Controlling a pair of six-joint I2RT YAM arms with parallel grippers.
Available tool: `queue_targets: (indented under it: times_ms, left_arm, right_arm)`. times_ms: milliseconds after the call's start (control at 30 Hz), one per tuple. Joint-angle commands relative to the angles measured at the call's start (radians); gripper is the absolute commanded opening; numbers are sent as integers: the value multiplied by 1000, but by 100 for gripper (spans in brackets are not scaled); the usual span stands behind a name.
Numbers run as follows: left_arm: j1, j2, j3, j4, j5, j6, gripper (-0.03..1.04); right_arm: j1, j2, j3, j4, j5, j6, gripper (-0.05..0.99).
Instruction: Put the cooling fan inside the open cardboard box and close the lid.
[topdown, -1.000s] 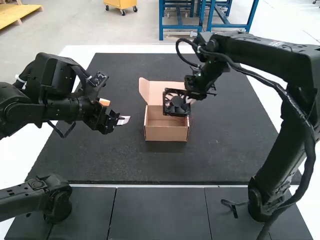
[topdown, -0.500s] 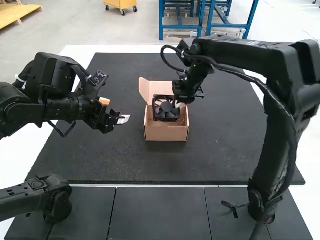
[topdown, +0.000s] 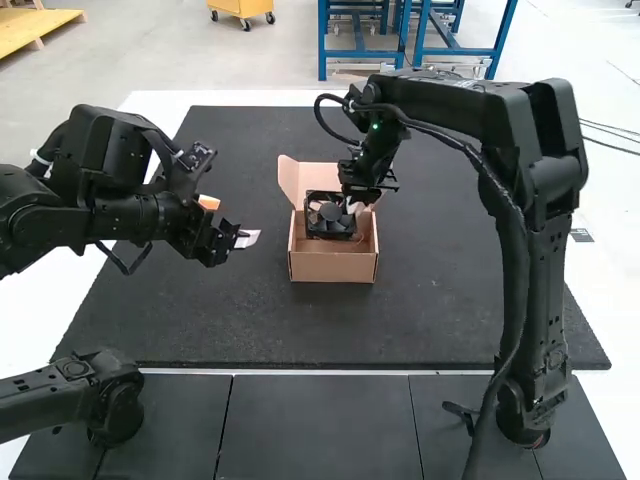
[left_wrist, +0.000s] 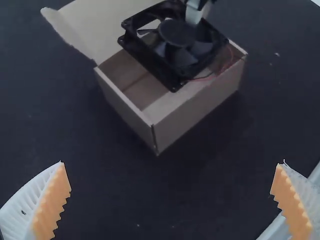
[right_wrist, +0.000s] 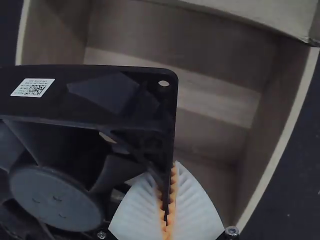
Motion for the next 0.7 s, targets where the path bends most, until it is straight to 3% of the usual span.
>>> queue_targets:
  times_ms: [0,667]
  left_arm:
    - [9,-13,1,3,-9,6,95]
    - [10,-11,-4,18,-7,6,95]
  right_arm:
    - [-35,14,58,-29,-12,-16,-2]
    - [-20,72,55,-46,-76,-51,-2]
